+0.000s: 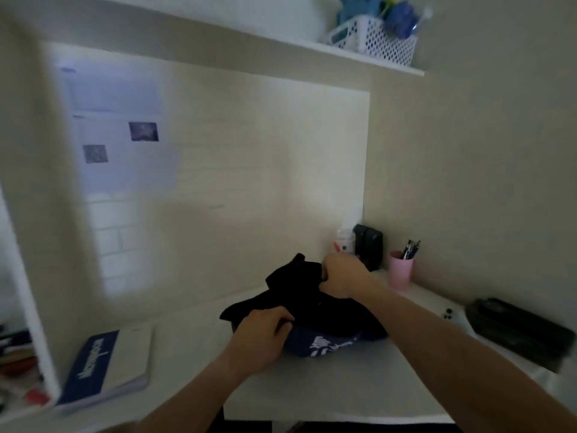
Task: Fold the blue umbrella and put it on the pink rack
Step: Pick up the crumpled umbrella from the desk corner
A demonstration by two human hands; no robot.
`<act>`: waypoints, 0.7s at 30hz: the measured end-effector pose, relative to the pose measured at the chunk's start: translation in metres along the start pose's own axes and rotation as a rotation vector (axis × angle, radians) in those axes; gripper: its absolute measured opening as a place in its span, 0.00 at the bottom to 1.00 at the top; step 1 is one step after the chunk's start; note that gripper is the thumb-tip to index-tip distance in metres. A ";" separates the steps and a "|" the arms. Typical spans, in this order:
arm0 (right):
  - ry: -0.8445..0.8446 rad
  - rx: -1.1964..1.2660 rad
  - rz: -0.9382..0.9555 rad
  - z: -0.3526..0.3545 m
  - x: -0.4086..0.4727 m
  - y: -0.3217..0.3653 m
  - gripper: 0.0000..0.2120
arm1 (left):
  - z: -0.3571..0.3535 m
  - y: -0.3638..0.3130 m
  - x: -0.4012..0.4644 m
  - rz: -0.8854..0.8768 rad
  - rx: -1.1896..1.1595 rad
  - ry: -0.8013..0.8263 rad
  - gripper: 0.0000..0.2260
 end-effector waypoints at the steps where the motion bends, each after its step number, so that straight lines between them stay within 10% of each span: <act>1: -0.004 0.019 0.018 0.014 0.000 0.006 0.12 | 0.009 -0.006 -0.008 -0.002 -0.001 0.012 0.11; 7: -0.132 0.015 0.140 0.090 -0.001 0.034 0.15 | 0.074 -0.025 -0.018 -0.001 -0.069 -0.133 0.14; 13: -0.863 0.250 0.004 0.116 -0.046 0.028 0.21 | 0.120 -0.040 -0.006 -0.060 -0.150 -0.364 0.16; 21: -0.768 0.988 -0.389 0.071 -0.048 0.014 0.13 | 0.198 -0.064 0.001 -0.081 -0.115 -0.951 0.10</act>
Point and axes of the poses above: each hand's wrist, its own x-axis towards the middle knuckle, its own z-axis out of the back of the hand, y = z × x, the point moved 8 cm from there along x, towards the middle knuckle, and after that the axes turned 14 degrees about -y, right-handed, at the moved point
